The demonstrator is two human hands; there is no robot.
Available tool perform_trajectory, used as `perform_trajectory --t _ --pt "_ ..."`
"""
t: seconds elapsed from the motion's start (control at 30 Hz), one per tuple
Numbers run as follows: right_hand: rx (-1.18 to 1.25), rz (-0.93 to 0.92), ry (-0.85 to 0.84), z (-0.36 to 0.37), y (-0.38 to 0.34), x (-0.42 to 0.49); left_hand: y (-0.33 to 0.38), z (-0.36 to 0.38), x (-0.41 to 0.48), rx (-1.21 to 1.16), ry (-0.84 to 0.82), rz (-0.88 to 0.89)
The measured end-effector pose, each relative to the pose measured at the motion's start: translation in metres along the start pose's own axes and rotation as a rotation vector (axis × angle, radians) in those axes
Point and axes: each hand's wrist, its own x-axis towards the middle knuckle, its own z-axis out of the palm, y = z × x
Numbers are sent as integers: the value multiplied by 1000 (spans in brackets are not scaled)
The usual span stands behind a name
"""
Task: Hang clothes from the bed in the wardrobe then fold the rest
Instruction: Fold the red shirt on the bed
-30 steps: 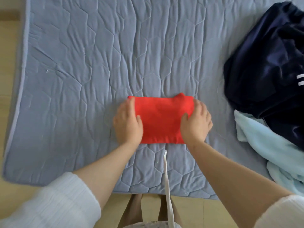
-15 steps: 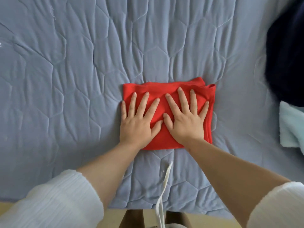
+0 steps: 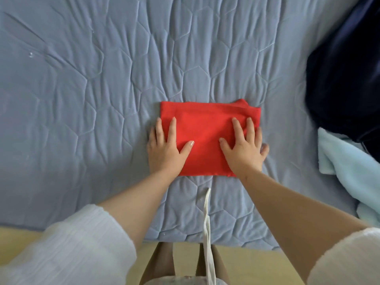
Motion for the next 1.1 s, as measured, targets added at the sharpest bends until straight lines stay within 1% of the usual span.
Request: perform_trajectory --t 0.07,0.1,0.13,0.23,0.37,0.47,0.53,0.6,0.67,0.7,0.8,0.87,0.97,1.1 --pt "247 245 -25 -4 4 -6 -3 -3 -7 -139 -34 -40" --pt "327 302 -38 -3 5 -10 -4 -4 -9 -199 -50 -69" --pt "389 320 -48 -1 5 -13 -5 -4 -8 -259 -63 -112" --pt "563 286 -53 0 8 -19 -4 -6 -4 -423 -120 -236" --pt "532 241 -98 -13 5 -24 -5 -19 -7 -723 -233 -267" --pt "633 248 -104 -26 -4 -35 -3 -38 -11 -774 -303 -350" --pt "700 268 -115 -39 -9 -42 -1 -55 -14 -804 -429 -443" --pt "717 293 -141 -50 -11 -47 1 -70 -16 -911 -573 -537" --pt "744 330 -176 -58 -10 -51 3 -79 -17 -1052 -633 -612" --pt "760 348 -195 -60 -8 -53 3 -81 -18 -1081 -635 -622" --pt "813 417 -265 -57 -4 -64 3 -81 -25 -1062 -601 -598" --pt "826 439 -272 -56 -1 -76 3 -86 -36 -1049 -580 -585" --pt "834 426 -246 -67 -6 -91 3 -106 -48 -1024 -566 -578" --pt "854 344 -211 -106 -24 -106 13 -149 -61 -1020 -485 -549"
